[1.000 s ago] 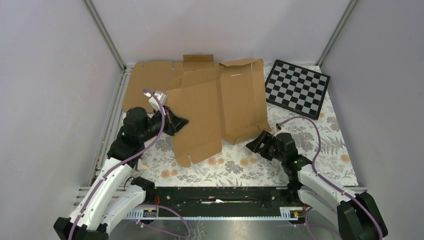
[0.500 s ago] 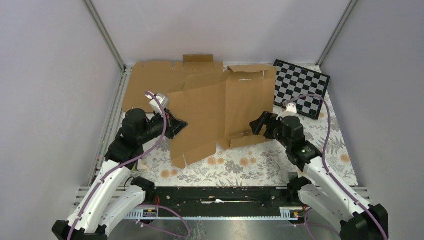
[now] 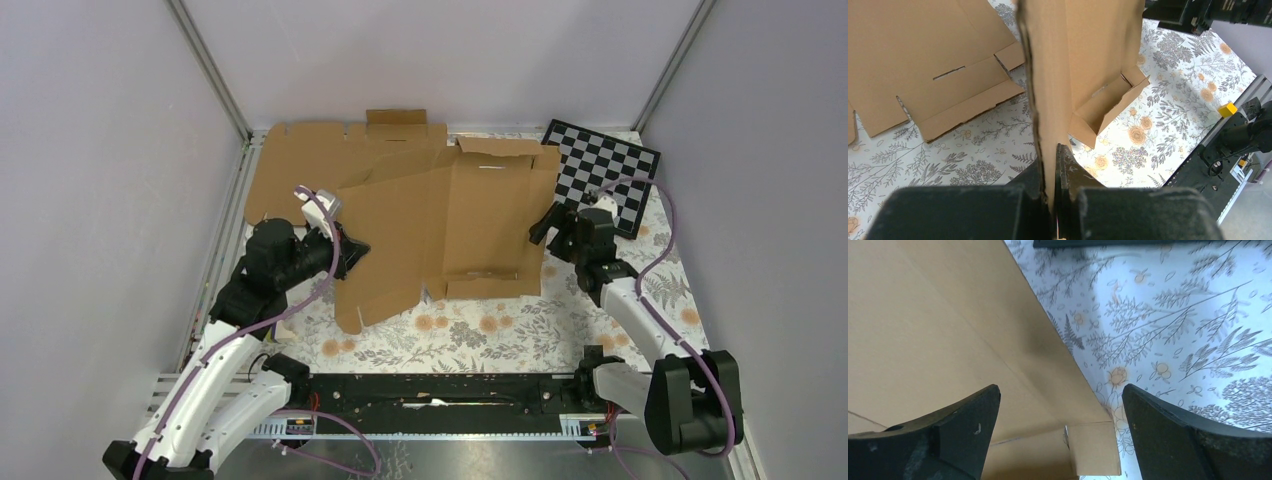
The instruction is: Fold the paper box
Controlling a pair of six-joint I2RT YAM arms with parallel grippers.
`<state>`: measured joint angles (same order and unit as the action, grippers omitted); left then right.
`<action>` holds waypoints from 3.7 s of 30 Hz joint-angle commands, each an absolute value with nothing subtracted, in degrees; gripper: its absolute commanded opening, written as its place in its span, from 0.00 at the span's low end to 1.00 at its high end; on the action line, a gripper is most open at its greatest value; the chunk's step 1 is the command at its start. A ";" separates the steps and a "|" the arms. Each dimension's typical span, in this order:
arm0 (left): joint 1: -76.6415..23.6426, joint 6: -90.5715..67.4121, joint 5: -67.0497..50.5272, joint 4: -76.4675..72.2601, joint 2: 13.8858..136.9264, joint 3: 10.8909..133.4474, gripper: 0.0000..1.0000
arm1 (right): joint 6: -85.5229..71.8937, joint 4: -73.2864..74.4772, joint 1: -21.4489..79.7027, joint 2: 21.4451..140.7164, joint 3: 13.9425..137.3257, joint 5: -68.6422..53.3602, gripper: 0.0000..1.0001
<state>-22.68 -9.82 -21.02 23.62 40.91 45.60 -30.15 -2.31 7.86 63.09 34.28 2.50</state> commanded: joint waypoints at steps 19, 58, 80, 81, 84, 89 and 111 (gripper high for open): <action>-25.20 -17.51 -13.73 3.91 41.39 39.78 0.00 | -22.22 -19.08 21.18 57.28 17.77 1.39 0.99; -28.73 -4.70 -7.74 14.03 40.56 41.45 0.00 | -15.25 -20.58 6.46 65.42 32.89 -5.47 0.99; -29.13 -4.22 -5.70 13.94 40.45 40.95 0.00 | -22.01 -37.79 1.59 76.56 27.82 -22.20 0.97; -29.24 -4.22 -5.82 13.93 40.65 41.00 0.00 | -22.93 -38.68 1.63 76.85 27.78 -23.47 0.96; -29.24 -4.22 -6.27 13.96 41.87 41.46 0.00 | -25.43 -37.37 1.98 77.81 28.77 -27.08 0.92; -29.27 -4.04 -6.48 14.01 42.60 41.76 0.00 | -21.95 -29.96 10.49 74.58 28.95 -20.41 0.93; -29.27 -14.02 -9.10 10.20 41.93 42.16 0.00 | -15.45 -20.45 23.99 60.07 19.18 -9.90 0.91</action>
<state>-29.04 -11.11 -7.97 16.86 40.86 41.17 -17.19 -21.12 20.97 59.13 18.48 -13.74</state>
